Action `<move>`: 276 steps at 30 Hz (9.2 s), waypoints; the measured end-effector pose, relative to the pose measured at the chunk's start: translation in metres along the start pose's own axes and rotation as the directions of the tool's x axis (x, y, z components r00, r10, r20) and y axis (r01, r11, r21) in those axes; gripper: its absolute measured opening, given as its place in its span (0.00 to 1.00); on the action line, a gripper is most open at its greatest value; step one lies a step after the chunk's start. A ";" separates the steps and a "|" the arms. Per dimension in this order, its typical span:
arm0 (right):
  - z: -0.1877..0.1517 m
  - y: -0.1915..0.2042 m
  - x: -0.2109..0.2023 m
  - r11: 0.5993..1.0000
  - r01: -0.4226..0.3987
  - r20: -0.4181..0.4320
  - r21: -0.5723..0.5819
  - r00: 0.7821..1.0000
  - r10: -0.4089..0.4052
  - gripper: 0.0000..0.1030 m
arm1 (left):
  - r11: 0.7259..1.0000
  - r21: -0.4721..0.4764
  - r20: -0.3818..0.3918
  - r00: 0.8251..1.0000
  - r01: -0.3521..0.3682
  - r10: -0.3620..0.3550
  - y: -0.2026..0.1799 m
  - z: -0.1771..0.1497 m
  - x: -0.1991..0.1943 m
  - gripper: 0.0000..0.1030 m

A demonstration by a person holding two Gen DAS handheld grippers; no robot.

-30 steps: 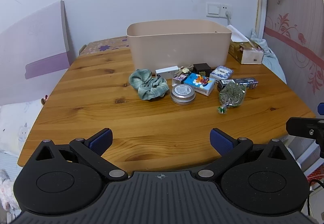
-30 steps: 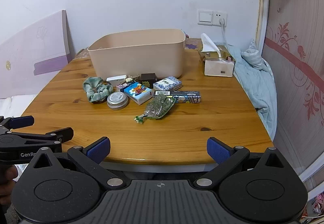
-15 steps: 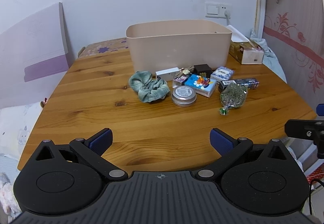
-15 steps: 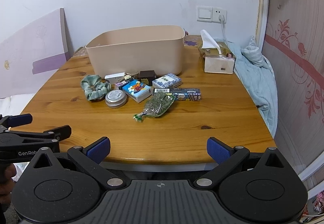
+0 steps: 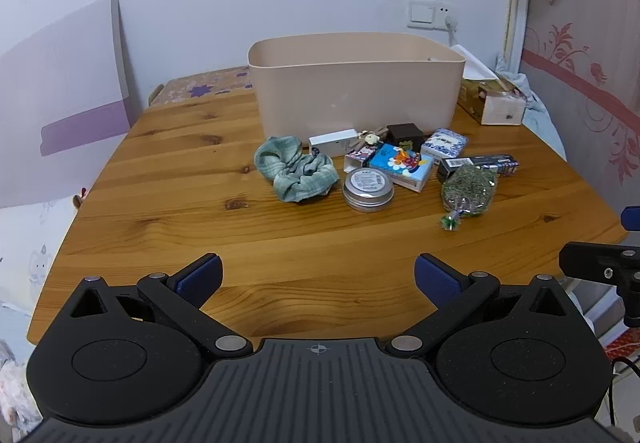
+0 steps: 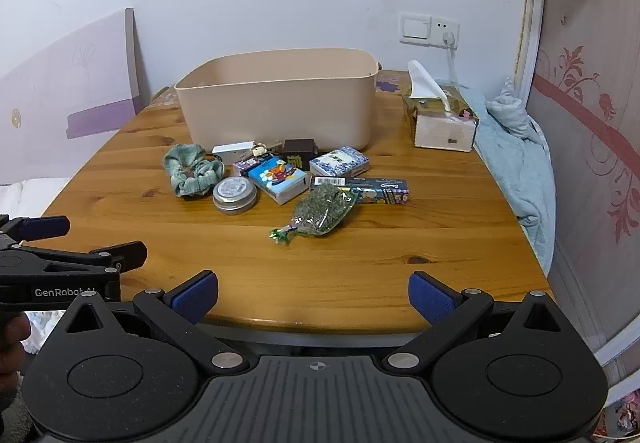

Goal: Organize objects
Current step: 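Move both tools toward the cluster of items on the table, then grasp the green scrunchie with the left tool while the right tool grasps the green snack bag, then carry both items over the beige bin and open both tools to drop them, then withdraw both tools from the bin back toward the remaining items, then grasp the round silver tin with the left tool while the right tool grasps the striped box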

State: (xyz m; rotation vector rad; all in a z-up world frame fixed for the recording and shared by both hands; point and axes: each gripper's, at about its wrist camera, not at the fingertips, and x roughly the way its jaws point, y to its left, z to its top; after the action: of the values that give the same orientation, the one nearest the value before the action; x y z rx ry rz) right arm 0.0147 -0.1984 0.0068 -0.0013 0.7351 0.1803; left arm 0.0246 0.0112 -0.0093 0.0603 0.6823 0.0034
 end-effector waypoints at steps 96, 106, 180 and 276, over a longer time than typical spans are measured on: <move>0.087 -0.043 0.122 0.996 -0.046 -0.007 0.075 0.999 0.047 0.35 | 0.975 -0.150 -0.007 0.986 0.162 -0.165 0.073 0.112 0.118 0.14; 0.141 -0.043 0.104 1.000 -0.030 0.122 0.008 0.992 0.029 0.35 | 0.981 -0.138 0.127 0.985 0.134 -0.117 0.082 0.161 0.095 0.14; 0.170 -0.083 0.136 0.990 0.007 0.013 -0.142 1.000 -0.005 1.00 | 0.997 -0.028 0.021 0.997 0.071 -0.070 0.011 0.171 0.135 0.84; 0.070 -0.021 0.161 0.825 -0.347 -0.278 -0.445 0.930 0.241 0.60 | 0.980 -0.081 -0.185 0.963 0.182 -0.194 0.019 0.056 0.154 0.52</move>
State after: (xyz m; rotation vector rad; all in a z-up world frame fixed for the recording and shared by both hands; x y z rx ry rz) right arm 0.1819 -0.1885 -0.0505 -0.3990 0.8840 0.6740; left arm 0.1799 0.0307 -0.0617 -0.0672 0.8793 -0.1539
